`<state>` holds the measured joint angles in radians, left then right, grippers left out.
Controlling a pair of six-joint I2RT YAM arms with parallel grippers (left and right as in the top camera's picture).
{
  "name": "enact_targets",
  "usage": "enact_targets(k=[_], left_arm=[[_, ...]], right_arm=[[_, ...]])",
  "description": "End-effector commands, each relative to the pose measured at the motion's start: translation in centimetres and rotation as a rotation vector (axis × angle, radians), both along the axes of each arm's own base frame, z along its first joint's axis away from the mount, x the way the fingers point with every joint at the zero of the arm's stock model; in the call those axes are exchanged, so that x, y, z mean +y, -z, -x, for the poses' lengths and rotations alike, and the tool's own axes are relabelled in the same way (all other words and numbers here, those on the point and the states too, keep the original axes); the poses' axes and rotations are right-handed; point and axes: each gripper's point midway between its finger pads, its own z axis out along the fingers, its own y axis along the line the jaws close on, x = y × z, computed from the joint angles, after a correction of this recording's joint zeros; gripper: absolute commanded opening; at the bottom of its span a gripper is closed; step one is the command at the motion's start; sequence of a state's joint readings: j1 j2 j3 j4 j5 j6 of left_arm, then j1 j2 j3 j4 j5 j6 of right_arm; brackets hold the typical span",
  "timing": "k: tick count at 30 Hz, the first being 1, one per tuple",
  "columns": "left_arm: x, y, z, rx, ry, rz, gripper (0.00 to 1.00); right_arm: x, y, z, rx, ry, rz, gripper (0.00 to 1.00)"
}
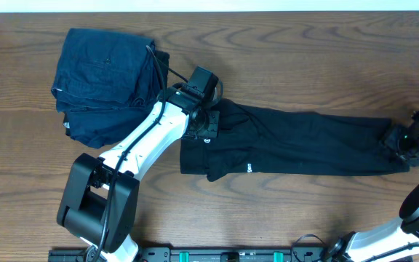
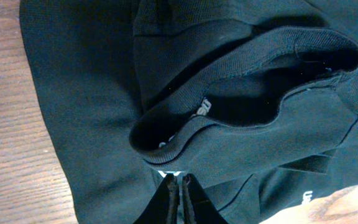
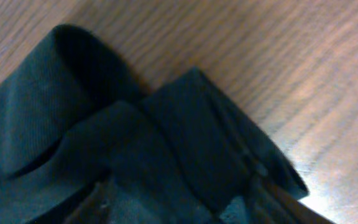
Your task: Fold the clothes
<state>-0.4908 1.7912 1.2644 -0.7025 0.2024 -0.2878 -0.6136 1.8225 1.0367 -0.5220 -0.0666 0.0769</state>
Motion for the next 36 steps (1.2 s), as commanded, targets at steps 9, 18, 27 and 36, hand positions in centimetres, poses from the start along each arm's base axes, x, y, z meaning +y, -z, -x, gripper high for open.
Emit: enact_targets(k=[9,18,27,36], left_arm=[[0.5,-0.3,0.0,-0.013,0.004,-0.011,0.07],[0.5,-0.3,0.0,-0.013,0.004,-0.011,0.07],[0.5,-0.3,0.0,-0.010,0.004,-0.013,0.08],[1.2,-0.6,0.0,-0.013,0.001,-0.032,0.07]], right_arm=[[0.2,-4.2,-0.4,-0.035,-0.022,0.009,0.71],[-0.7,-1.0,0.8,0.054,-0.020,0.054,0.73],[-0.7,3.0,1.9,0.129,-0.007,-0.006,0.71],[-0.3,2.2,0.2,0.055,0.044,-0.080,0.01]])
